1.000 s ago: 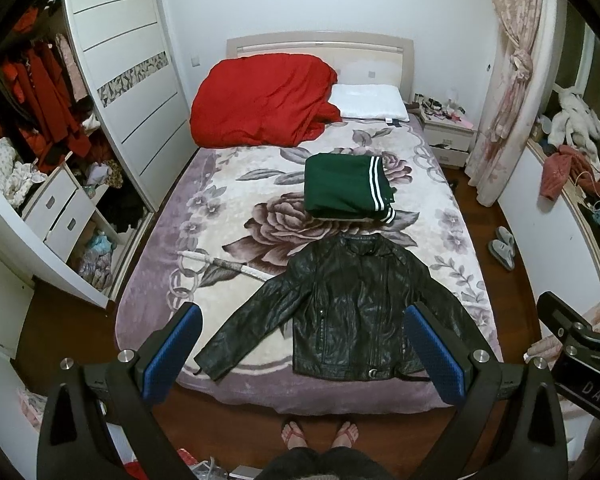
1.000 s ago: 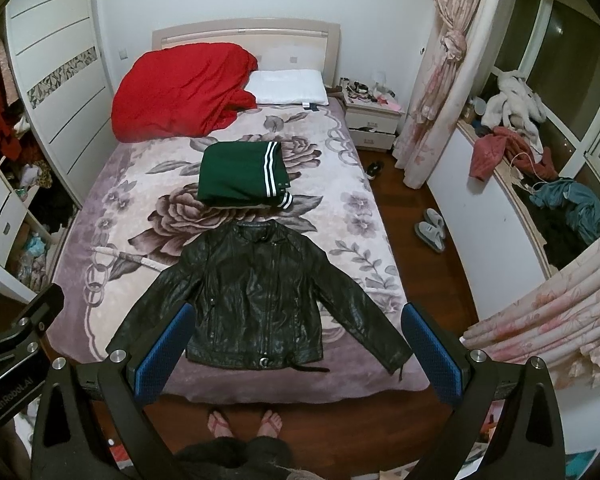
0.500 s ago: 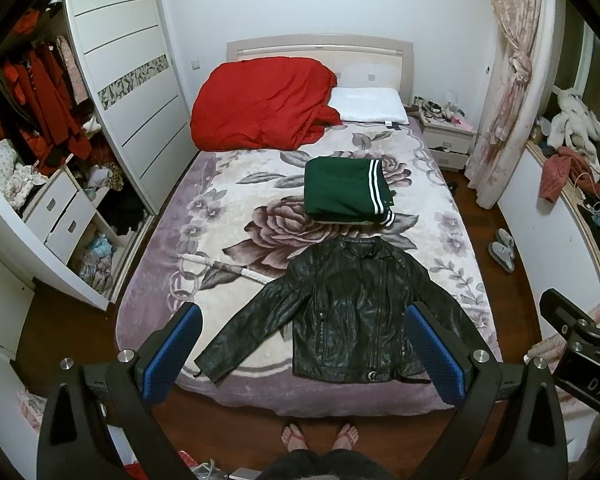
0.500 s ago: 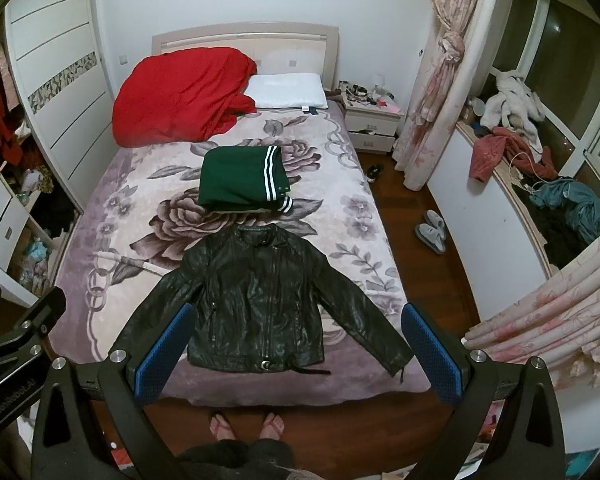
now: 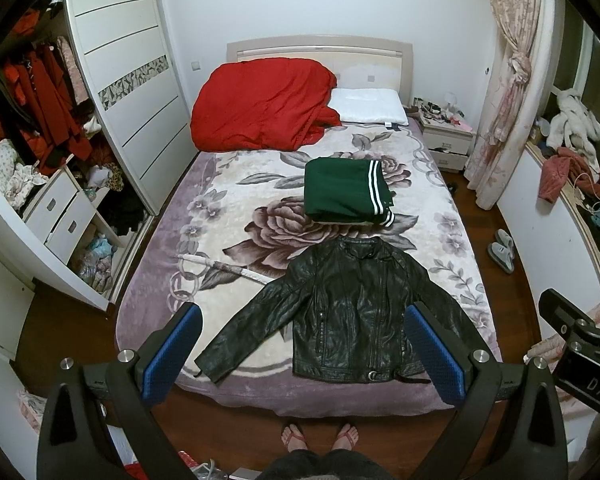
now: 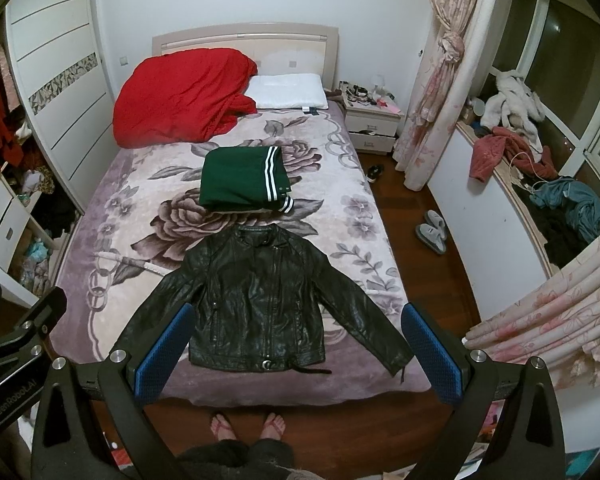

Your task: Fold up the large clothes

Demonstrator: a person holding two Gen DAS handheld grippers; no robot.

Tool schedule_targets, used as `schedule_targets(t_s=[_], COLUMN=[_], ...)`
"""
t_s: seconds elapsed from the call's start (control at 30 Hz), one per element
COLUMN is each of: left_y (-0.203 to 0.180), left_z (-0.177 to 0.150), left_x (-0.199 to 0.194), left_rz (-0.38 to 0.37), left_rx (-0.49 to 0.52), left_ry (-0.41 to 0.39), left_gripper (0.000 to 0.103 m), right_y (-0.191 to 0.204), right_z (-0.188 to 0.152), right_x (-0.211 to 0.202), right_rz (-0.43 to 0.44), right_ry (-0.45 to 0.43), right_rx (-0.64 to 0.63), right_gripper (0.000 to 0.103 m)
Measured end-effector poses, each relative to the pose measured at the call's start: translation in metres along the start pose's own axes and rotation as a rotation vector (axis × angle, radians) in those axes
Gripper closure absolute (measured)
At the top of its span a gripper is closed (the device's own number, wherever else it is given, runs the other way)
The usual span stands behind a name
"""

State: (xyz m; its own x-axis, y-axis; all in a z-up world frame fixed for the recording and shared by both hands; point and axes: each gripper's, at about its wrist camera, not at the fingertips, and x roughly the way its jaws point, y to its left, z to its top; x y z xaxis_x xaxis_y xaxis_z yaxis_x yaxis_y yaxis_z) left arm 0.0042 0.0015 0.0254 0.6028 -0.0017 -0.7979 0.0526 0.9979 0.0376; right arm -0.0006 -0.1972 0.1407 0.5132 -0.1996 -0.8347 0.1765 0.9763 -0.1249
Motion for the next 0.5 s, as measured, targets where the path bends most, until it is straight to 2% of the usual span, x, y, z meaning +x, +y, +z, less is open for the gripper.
schedule_targets(t_s=[0.5], left_y=[-0.001], left_z=[-0.0033], left_x=[-0.0006], left_rz=[0.0], left_rx=[-0.001], left_ry=[-0.005], left_gripper=[0.0], right_y=[0.0], right_z=[-0.0041], right_x=[-0.0001], right_rz=[0.003], right_ry=[-0.005], right_rx=[-0.002], right_gripper=[0.0])
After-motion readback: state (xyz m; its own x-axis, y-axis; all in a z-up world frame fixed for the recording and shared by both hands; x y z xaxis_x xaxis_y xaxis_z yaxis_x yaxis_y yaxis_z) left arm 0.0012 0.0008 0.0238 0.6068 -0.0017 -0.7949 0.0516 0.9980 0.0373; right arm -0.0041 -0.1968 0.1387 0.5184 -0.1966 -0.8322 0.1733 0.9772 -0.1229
